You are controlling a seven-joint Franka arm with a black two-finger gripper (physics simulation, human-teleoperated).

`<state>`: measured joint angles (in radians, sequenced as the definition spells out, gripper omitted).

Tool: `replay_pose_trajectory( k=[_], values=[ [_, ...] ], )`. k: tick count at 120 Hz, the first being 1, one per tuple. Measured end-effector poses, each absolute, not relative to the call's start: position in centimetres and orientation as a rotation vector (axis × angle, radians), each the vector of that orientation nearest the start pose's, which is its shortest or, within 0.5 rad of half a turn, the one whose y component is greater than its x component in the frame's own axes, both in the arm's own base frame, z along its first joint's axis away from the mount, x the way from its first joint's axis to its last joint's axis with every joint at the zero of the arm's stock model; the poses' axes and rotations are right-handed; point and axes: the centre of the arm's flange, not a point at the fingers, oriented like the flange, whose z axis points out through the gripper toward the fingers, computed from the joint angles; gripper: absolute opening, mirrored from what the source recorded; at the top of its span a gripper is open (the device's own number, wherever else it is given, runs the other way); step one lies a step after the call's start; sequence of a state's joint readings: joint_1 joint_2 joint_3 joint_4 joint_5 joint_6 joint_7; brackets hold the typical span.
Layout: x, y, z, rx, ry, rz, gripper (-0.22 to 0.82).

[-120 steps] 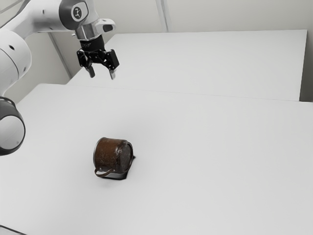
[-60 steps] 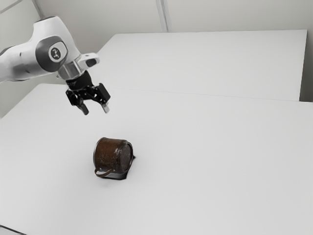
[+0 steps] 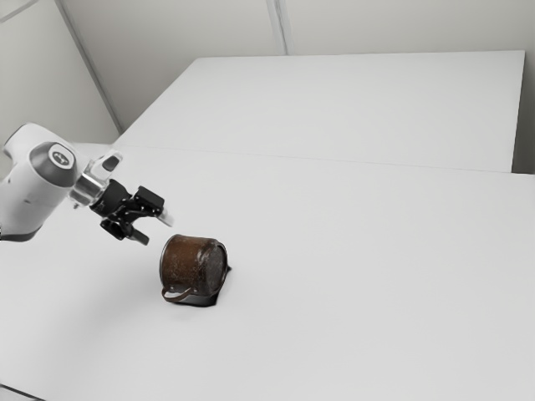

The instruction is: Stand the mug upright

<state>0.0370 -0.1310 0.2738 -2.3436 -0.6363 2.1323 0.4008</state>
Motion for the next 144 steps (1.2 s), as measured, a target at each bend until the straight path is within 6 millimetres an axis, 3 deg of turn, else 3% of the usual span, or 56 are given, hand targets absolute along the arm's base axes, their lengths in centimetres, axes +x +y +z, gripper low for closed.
replay_pose_trajectory(
  k=[17, 53, 103, 116, 144],
  values=[
    [46.0, 12.4, 35.8, 2.498, 0.347, 0.18, 0.6],
    [44.4, 11.3, 32.6, 2.35, 0.268, 0.228, 0.6],
    [44.0, 8.7, 31.7, 2.216, 0.062, 0.278, 0.6],
    [43.9, 8.4, 31.8, 2.195, 0.029, 0.296, 0.5],
    [44.0, 8.2, 32.0, 2.179, -0.039, 0.329, 0.18]
  ],
)
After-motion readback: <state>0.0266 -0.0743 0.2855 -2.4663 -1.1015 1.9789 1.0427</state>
